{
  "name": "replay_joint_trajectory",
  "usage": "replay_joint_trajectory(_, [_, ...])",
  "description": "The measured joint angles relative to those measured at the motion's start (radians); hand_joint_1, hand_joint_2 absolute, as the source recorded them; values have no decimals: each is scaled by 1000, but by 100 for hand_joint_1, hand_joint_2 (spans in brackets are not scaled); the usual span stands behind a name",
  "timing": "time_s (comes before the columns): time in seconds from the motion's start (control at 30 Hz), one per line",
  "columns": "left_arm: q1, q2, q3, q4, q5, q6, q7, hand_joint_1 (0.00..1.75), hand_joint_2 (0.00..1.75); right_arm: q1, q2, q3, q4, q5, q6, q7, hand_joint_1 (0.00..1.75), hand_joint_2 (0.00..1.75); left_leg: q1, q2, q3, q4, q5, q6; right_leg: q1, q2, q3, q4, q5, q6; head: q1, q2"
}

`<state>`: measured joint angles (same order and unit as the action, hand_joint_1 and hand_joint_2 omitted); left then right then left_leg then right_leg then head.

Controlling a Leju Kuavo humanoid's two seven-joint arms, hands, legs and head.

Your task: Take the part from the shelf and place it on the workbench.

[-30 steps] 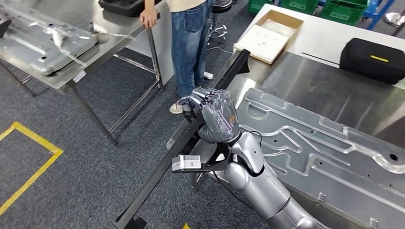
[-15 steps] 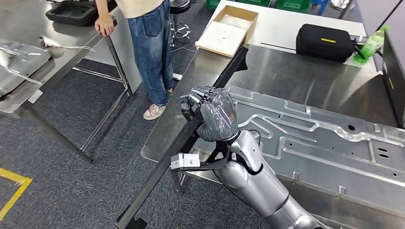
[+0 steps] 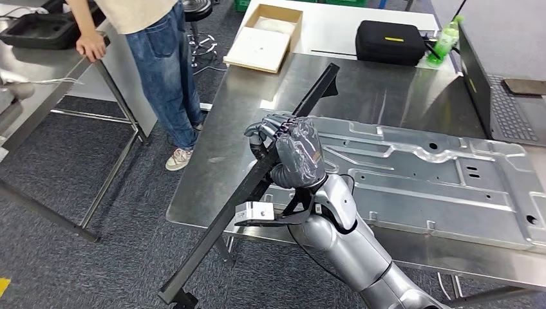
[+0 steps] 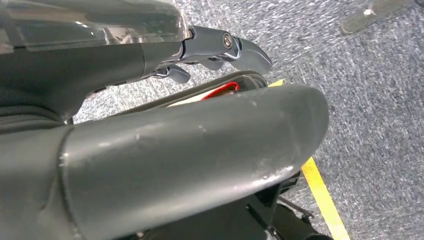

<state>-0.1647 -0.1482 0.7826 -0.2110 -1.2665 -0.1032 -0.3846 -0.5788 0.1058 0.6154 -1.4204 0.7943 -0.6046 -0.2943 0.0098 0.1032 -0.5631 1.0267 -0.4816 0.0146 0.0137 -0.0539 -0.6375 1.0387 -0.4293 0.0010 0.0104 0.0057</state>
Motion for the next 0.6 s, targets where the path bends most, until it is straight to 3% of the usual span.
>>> replay_joint_trajectory(0.07, [-2,0,-1,0,0,0,0,0,0,-1,0,-2,0,0,-1,0,175,175,2,4,5,3,-9,-11,-3,23,3,-9,4,-10,0,0])
replay_joint_trajectory(0.13, [-3,0,-1,0,0,0,0,0,0,-3,0,-4,1,-1,-1,1,175,175,5,-34,-14,54,-45,-19,-9,44,10,-20,9,-20,0,0])
replay_joint_trajectory(0.2, [-1,0,-1,0,0,0,0,0,0,-5,0,-5,5,-3,-1,2,175,175,6,-79,-71,170,-102,-21,-11,65,12,-22,10,-27,-1,0])
replay_joint_trajectory(0.27, [3,0,-1,0,0,0,0,0,0,-4,0,-5,11,-5,-1,2,175,175,7,-92,-119,257,-122,-23,-10,92,11,-18,9,-29,-1,0])
replay_joint_trajectory(0.3, [3,0,-1,0,0,0,1,0,0,-3,0,-5,14,-5,-1,2,175,175,7,-94,-122,253,-104,-23,-10,107,11,-15,8,-29,-1,0])
replay_joint_trajectory(0.33, [3,0,-1,0,0,0,1,0,0,-3,0,-5,16,-5,-1,2,175,175,9,-100,-107,211,-69,-23,-12,123,11,-11,7,-27,-1,0])
replay_joint_trajectory(0.4, [1,0,-1,0,0,0,1,0,0,-3,0,-5,19,-6,-1,2,175,175,13,-138,-59,93,-6,-22,-14,150,7,2,2,-21,-1,0])
replay_joint_trajectory(0.47, [1,0,-1,0,0,0,1,0,0,-4,1,-5,20,-6,-1,2,175,175,14,-170,-32,30,9,-18,-17,172,-3,12,0,-11,-1,0])
replay_joint_trajectory(0.53, [-1,1,-1,0,0,1,1,0,0,-3,1,-6,21,-6,-2,2,175,175,11,-162,-26,21,8,-10,-20,193,-11,12,4,2,-1,0])
replay_joint_trajectory(0.57, [-4,0,-1,0,0,1,2,0,0,-3,1,-8,22,-7,-2,2,175,175,11,-151,-25,16,11,-3,-22,193,-14,13,4,7,-1,0])
replay_joint_trajectory(0.6, [-7,0,-2,0,0,2,2,0,0,-4,0,-11,23,-8,-3,2,175,175,11,-141,-22,10,15,4,-20,176,-19,23,-2,12,0,0])
